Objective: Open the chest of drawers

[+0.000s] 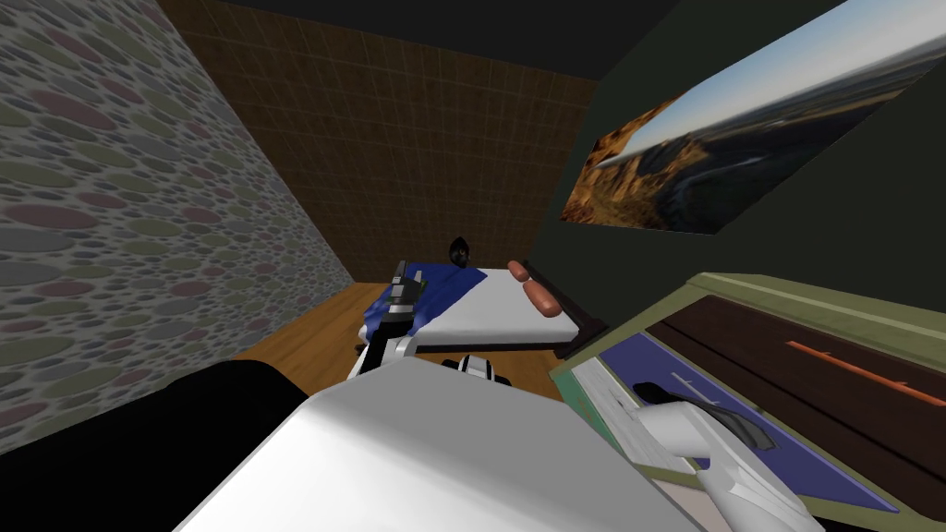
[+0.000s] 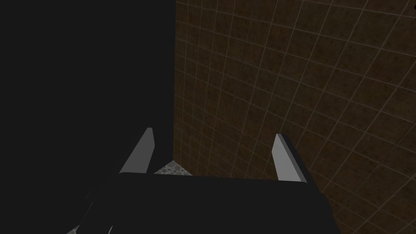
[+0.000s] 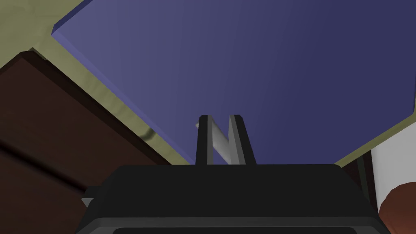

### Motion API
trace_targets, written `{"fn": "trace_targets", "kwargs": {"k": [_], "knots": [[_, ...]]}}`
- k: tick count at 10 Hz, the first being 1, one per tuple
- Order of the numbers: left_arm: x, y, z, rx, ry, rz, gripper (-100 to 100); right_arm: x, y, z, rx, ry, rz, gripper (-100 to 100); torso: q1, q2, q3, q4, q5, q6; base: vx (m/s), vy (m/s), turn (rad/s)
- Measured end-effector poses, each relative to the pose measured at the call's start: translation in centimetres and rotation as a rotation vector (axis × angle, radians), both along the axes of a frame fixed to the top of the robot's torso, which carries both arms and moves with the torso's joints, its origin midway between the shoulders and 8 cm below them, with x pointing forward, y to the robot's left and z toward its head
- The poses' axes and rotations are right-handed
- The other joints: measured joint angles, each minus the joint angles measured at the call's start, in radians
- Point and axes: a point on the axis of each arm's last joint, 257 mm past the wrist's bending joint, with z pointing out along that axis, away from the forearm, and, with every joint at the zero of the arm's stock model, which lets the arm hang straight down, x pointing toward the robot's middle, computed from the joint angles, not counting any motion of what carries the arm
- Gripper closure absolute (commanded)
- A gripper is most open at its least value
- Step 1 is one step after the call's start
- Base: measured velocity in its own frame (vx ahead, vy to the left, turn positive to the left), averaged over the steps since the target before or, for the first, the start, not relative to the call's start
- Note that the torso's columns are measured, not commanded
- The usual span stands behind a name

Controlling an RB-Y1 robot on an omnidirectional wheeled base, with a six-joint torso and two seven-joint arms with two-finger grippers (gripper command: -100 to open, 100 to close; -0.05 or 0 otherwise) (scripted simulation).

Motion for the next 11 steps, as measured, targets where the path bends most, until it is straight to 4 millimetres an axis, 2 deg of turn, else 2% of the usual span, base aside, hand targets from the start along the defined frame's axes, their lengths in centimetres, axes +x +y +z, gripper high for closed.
{"fn": "trace_targets", "kwargs": {"k": [8, 11], "knots": [[0.0, 0.0, 0.0, 0.0, 0.0, 0.0, 0, -0.9, -1.3, 0.8, -0.017, 0.001, -0.032, -100, 0.009, 0.003, 0.001, 0.002, 0.005, -0.003, -0.001, 0.023, 0.021], [0.0, 0.0, 0.0, 0.0, 0.0, 0.0, 0, -1.5, -2.3, 1.8, -0.039, 0.009, -0.047, -100, 0.025, 0.005, 0.001, 0.003, 0.01, -0.007, -0.003, 0.068, 0.061]]}}
